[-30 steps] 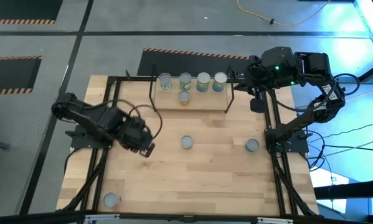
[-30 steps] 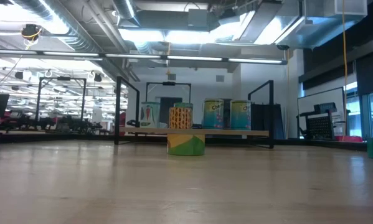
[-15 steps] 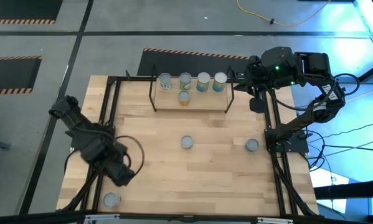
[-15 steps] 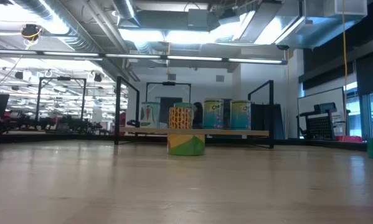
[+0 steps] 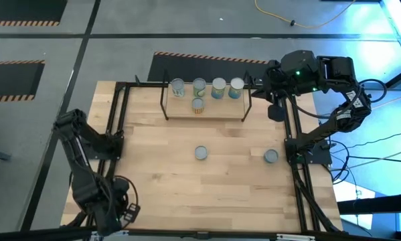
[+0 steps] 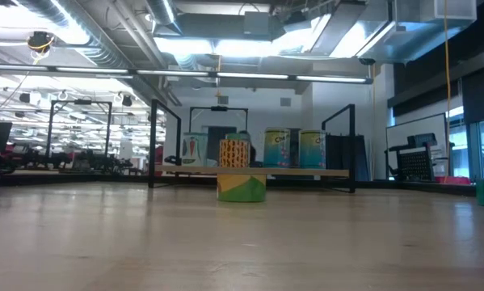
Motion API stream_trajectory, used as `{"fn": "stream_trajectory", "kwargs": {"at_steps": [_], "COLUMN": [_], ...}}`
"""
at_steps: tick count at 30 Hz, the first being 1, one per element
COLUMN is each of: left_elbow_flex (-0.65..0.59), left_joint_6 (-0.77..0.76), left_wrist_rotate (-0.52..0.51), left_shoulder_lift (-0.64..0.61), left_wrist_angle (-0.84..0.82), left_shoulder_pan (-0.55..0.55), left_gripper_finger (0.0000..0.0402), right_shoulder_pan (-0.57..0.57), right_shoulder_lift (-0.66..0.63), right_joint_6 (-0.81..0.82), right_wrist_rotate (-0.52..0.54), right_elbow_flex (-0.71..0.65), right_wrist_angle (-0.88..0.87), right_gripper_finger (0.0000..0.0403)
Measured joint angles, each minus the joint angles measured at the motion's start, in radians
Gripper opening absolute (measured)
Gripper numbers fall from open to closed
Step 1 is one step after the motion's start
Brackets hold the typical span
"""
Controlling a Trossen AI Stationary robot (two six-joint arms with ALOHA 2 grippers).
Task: Pick and place cans onto a shelf
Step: Put the light red on the shelf aligned with the white can
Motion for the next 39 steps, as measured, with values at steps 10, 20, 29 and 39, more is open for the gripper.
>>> {"fn": "stream_trajectory", "kwargs": {"at_steps": [10, 20, 29, 39], "left_elbow_flex": [-0.092, -0.252, -0.357, -0.357], "left_joint_6": [-0.016, -0.052, -0.032, -0.033], "left_wrist_rotate": [0.050, 0.151, 0.140, 0.156], "left_shoulder_lift": [0.047, 0.045, 0.045, 0.080], "left_wrist_angle": [0.176, 0.340, 0.449, 0.457], "left_shoulder_pan": [-0.006, -0.006, 0.002, 0.012], "left_gripper_finger": [0.0064, 0.0080, 0.0079, 0.0079], "right_shoulder_pan": [0.000, 0.000, 0.000, 0.000], "right_shoulder_lift": [0.000, 0.000, 0.000, 0.000], "right_joint_6": [0.028, 0.032, 0.032, 0.029], "right_wrist_rotate": [0.001, 0.001, 0.001, 0.001], "right_elbow_flex": [0.000, 0.000, 0.000, 0.000], "right_wrist_angle": [0.015, 0.015, 0.015, 0.015], "right_gripper_finger": [0.0012, 0.0012, 0.0012, 0.0012]}}
